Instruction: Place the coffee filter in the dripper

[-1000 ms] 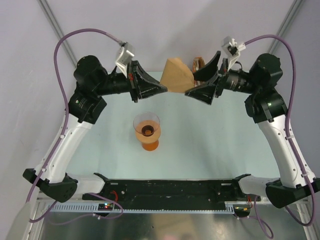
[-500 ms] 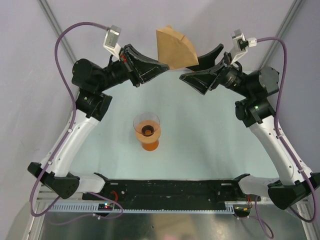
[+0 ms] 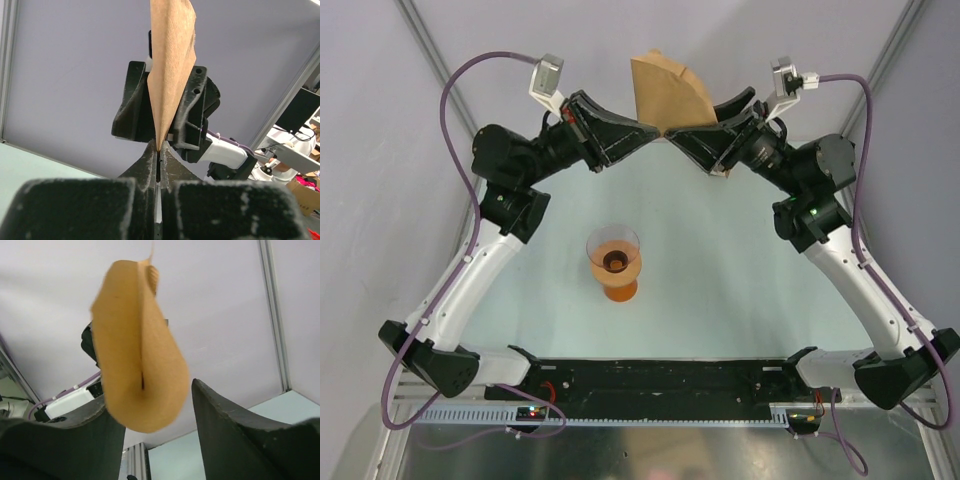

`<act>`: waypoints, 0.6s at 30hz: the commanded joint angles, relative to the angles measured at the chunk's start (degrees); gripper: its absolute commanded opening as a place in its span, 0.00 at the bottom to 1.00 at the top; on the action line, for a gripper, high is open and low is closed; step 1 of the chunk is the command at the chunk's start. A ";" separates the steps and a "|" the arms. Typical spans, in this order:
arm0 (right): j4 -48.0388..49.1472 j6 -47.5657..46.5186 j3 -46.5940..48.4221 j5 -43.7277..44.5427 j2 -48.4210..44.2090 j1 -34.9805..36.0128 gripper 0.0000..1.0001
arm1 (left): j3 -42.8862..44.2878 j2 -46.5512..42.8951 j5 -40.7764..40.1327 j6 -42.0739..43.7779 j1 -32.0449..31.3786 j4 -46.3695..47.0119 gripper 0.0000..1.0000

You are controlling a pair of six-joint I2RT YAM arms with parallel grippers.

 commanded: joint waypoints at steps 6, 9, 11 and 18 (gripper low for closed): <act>2.93 0.45 2.38 1.07 0.51 0.24 0.15 | -0.15 -0.65 -0.27 -1.95 0.45 3.82 0.00; 2.93 -0.17 2.30 0.20 0.10 -0.08 0.02 | -0.42 -0.68 -0.44 -2.07 0.91 3.91 0.00; 2.99 -0.37 2.06 -0.32 -0.35 -0.62 0.01 | -0.54 -0.64 -0.50 -2.16 1.43 3.85 0.00; 2.65 -0.04 2.06 -1.40 -1.21 -3.40 0.30 | -0.78 -0.46 1.11 -1.88 2.45 3.90 0.00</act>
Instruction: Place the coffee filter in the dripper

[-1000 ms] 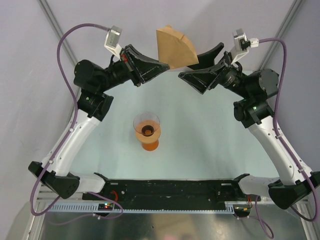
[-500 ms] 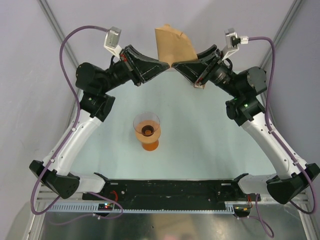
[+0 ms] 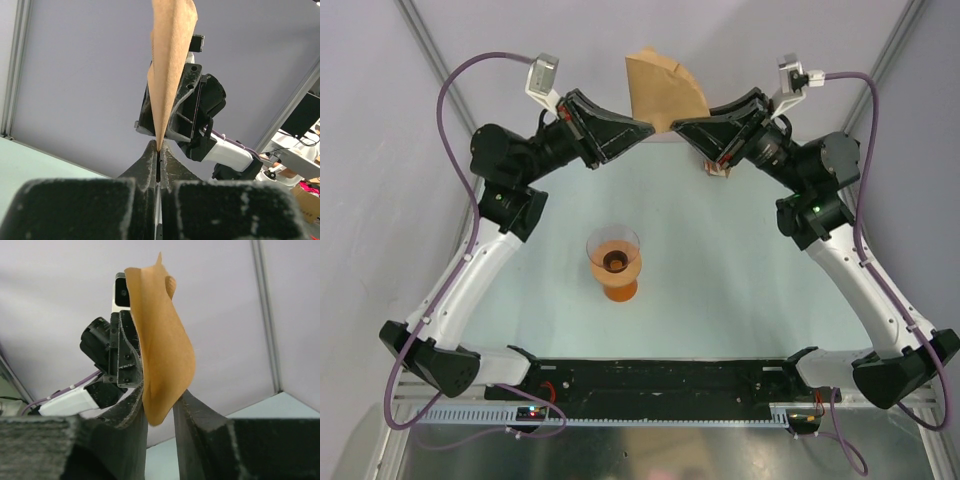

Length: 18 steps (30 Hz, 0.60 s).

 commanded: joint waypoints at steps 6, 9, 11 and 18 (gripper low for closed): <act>2.91 1.08 2.34 -1.72 -1.17 -3.08 0.32 | -0.32 -0.44 2.72 -0.37 0.85 2.84 0.00; 3.31 1.65 2.68 -2.59 -0.74 -3.36 0.08 | -0.38 -0.45 3.02 -0.35 0.89 2.96 0.00; 3.36 1.89 2.86 -2.97 -0.52 -3.67 0.02 | -0.60 -0.51 3.05 -0.31 0.98 2.96 0.00; 3.04 1.44 3.10 -4.01 -0.90 -4.96 0.00 | -1.55 -1.03 3.69 0.68 1.61 3.04 0.02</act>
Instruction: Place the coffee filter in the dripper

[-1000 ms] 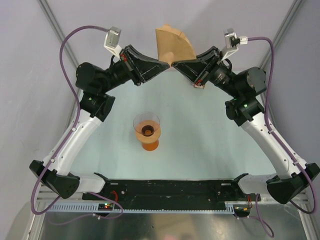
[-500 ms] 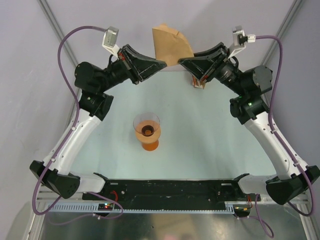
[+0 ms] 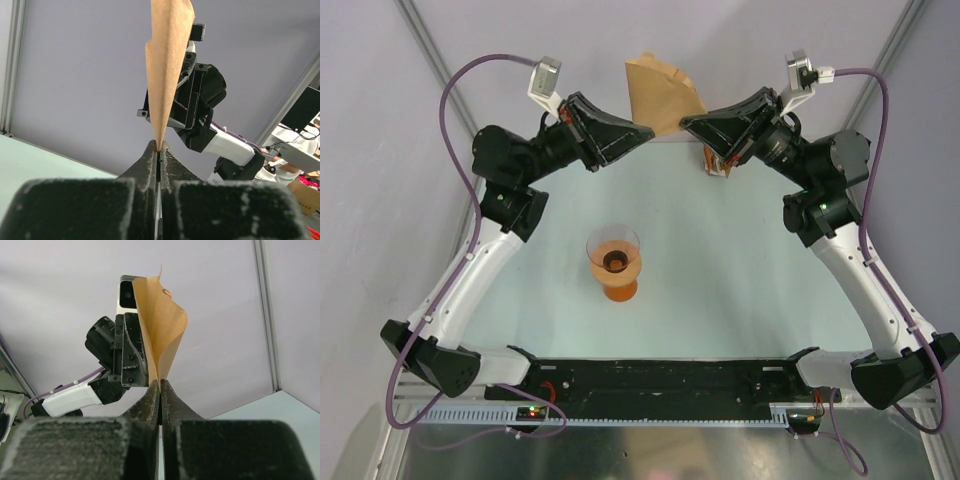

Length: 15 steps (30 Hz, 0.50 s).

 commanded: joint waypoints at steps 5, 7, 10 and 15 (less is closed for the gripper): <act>1.87 -0.04 2.53 -0.83 -0.80 -1.15 0.00 | -0.43 -0.47 2.54 1.49 0.61 1.76 0.30; 1.79 0.03 2.53 -0.96 -0.74 -1.09 0.00 | -0.24 -0.15 2.89 1.59 0.55 1.76 0.32; 1.46 -0.06 2.60 -1.16 -0.77 -1.06 0.00 | -0.12 0.05 3.34 2.31 0.43 1.78 0.11; 0.27 -0.87 2.42 -1.90 -0.97 -1.26 0.00 | -0.37 -1.05 4.14 5.01 0.45 1.81 0.01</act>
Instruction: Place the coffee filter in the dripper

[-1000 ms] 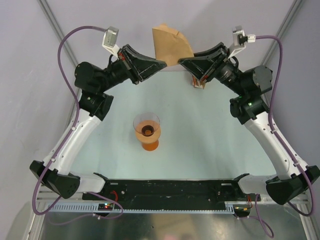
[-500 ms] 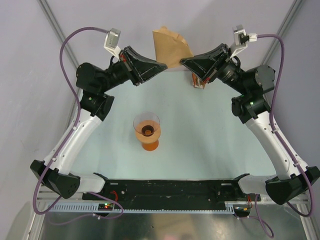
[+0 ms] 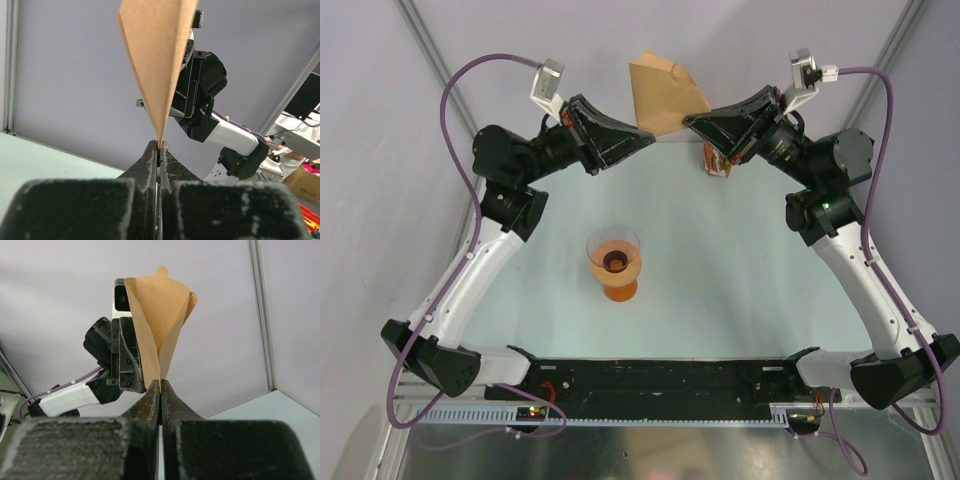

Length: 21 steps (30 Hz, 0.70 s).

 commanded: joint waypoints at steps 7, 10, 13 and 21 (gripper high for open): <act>-2.03 -2.42 2.02 -4.26 -1.74 -0.84 0.00 | 0.94 -2.16 1.54 7.10 1.58 -1.70 0.49; -3.85 -3.55 1.25 -5.76 -2.56 -0.78 0.00 | 3.13 -1.50 1.05 8.05 1.74 -3.00 0.57; -5.05 -4.19 0.48 -6.78 -3.21 -0.69 0.00 | 4.67 -0.82 0.49 8.31 1.71 -3.57 0.58; -7.37 -5.88 -0.21 -8.59 -4.27 -0.76 0.00 | 5.87 -0.55 1.00 8.76 1.73 -3.63 0.01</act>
